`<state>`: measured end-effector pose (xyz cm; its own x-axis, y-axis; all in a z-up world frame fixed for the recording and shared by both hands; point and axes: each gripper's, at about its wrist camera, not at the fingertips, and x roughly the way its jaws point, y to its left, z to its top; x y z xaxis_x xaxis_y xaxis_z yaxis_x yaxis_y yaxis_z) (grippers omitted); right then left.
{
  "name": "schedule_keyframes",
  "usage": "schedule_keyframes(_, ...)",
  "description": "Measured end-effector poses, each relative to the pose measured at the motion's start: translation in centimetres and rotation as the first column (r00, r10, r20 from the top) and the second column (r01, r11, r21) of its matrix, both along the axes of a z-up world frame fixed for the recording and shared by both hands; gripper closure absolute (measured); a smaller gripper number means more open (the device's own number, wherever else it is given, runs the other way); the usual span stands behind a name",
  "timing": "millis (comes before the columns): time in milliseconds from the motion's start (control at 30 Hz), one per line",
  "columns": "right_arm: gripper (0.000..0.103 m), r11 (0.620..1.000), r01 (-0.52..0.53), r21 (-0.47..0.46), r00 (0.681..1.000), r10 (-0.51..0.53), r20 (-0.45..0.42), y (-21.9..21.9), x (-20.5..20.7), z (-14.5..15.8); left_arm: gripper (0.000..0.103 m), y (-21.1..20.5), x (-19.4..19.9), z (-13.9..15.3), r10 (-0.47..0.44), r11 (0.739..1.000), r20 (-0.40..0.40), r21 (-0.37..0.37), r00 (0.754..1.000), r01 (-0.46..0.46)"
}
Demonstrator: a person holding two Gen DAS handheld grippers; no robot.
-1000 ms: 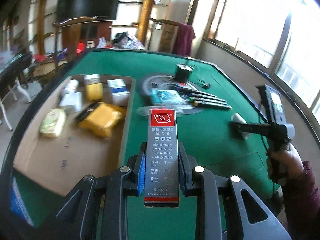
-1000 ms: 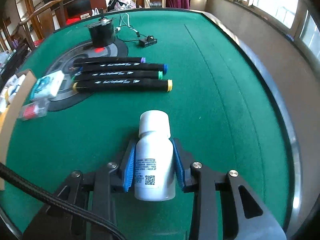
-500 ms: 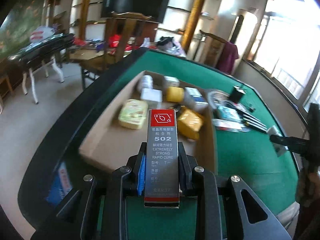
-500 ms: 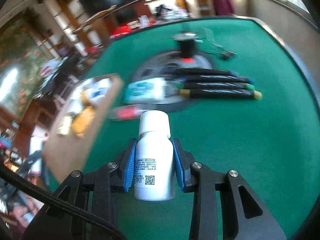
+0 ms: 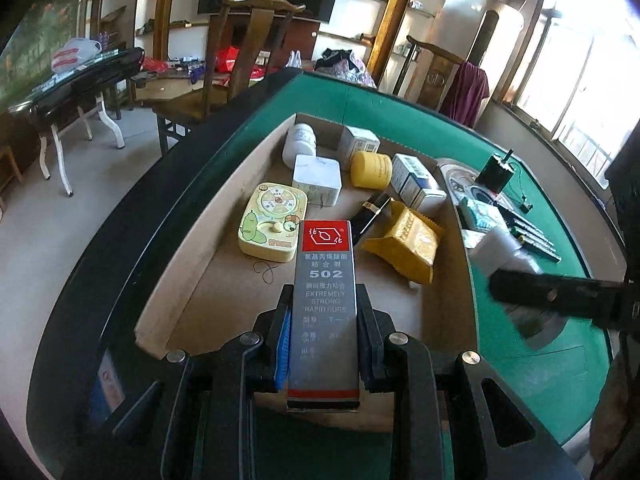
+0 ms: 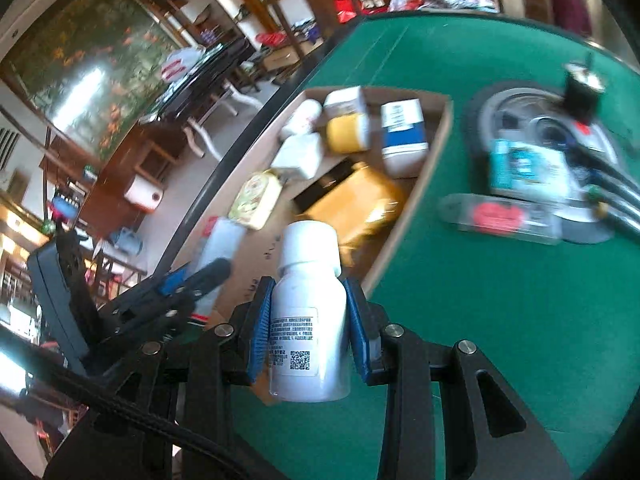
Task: Organize objects
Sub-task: 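Place the glue box and white bottle into the tray, open both grippers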
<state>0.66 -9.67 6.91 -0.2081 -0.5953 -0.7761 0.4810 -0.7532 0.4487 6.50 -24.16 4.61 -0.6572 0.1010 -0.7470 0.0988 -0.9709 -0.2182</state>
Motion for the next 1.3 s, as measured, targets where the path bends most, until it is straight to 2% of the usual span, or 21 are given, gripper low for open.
schedule_keyframes(267,0.071,0.998,-0.027,0.058,0.997,0.022,0.077,-4.9,-2.5,-3.6,0.080,-0.1,-1.7,-1.9,-0.025,1.000,0.065,-0.008,0.998,0.026)
schedule_keyframes(400,0.071,0.994,-0.016,0.104,0.997,0.008,0.078,-5.9,-3.5,-4.4,0.080,-0.8,-2.1,-2.4,-0.019,1.000,0.079,0.026,0.997,0.017)
schedule_keyframes(700,0.071,0.986,-0.002,0.166,1.000,0.000,0.014,-6.6,-4.0,-4.2,0.079,-0.8,-1.5,-2.1,-0.004,1.000,0.060,-0.007,0.998,0.004)
schedule_keyframes(767,0.071,0.985,-0.001,0.174,1.000,0.000,0.004,-6.8,-3.8,-4.1,0.075,-0.8,-1.1,-1.9,0.000,1.000,0.057,-0.014,0.998,0.000)
schedule_keyframes(900,0.071,0.983,0.003,0.181,1.000,-0.001,-0.012,-7.1,-3.5,-4.1,0.043,-0.6,-0.3,-0.9,0.019,0.999,0.029,-0.050,0.999,-0.018)
schedule_keyframes(933,0.071,0.984,0.004,0.179,1.000,-0.001,-0.014,-7.0,-3.6,-4.1,0.041,-0.6,-0.1,-0.7,0.024,0.998,0.019,-0.060,1.000,-0.023)
schedule_keyframes(1233,0.070,0.995,0.016,0.101,0.999,-0.013,-0.037,-6.0,-2.9,-3.3,0.035,-0.3,1.4,1.7,0.055,0.990,-0.040,-0.128,0.998,-0.059)
schedule_keyframes(1300,0.066,0.996,0.020,0.088,0.998,-0.014,-0.059,-5.5,-2.4,-2.7,0.035,0.0,1.7,2.2,0.063,0.985,-0.049,-0.155,0.997,-0.070)
